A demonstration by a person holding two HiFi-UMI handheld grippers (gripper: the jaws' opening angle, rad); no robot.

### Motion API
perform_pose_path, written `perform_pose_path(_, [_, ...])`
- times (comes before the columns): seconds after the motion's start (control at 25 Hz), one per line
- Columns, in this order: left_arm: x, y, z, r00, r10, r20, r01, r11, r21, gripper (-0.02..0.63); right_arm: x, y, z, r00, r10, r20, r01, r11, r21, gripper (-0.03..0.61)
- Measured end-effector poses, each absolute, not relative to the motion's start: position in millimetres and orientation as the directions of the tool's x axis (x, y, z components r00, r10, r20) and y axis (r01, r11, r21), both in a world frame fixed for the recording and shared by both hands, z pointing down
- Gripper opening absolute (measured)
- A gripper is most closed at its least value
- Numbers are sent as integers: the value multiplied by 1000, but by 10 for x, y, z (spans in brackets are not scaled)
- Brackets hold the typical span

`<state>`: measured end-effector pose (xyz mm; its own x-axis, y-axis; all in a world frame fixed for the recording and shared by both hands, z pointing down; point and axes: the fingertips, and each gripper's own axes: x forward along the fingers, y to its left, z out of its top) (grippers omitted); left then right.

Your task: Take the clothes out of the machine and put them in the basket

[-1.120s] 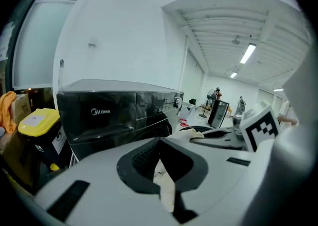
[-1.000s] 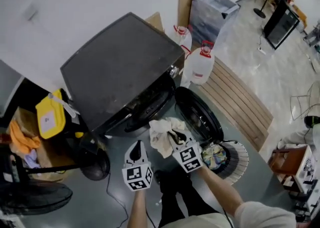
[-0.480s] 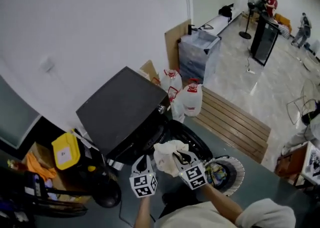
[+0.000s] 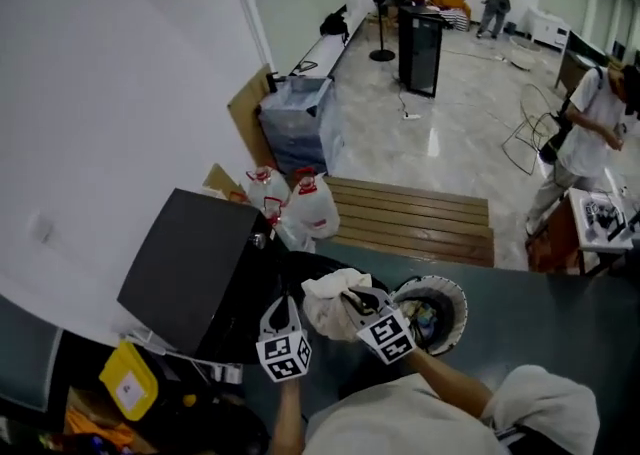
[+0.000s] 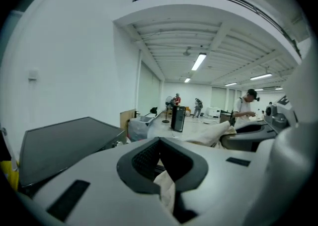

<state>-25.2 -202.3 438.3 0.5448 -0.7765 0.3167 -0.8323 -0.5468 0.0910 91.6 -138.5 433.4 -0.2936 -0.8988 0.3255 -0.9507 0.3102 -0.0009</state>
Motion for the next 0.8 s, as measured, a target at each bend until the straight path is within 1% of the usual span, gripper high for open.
perform_pose_path(0.16, [324,-1910,4372,661,-682,312,-736,-671,91,18,1370,-1078,4335,-150,-932,329,-987,161,5,61])
perform_pose_path(0.4, [1281,-1548,4391,802,-514,305,-565,-818,106,18,2087,-505,4352,60,-939,340,-998,-51,33,61])
perform_pose_path(0.64, [1997,-1093,4391,881,-365,300,-412,-904,110,18,2692,55,4446,234,-902,364,-971,-233,48,61])
perform_pose_path(0.8, [2199,-967,4460,888,-321,328,-376,-919,121,18,2975,199,4582,284,-872,398,-956,-289,48,61])
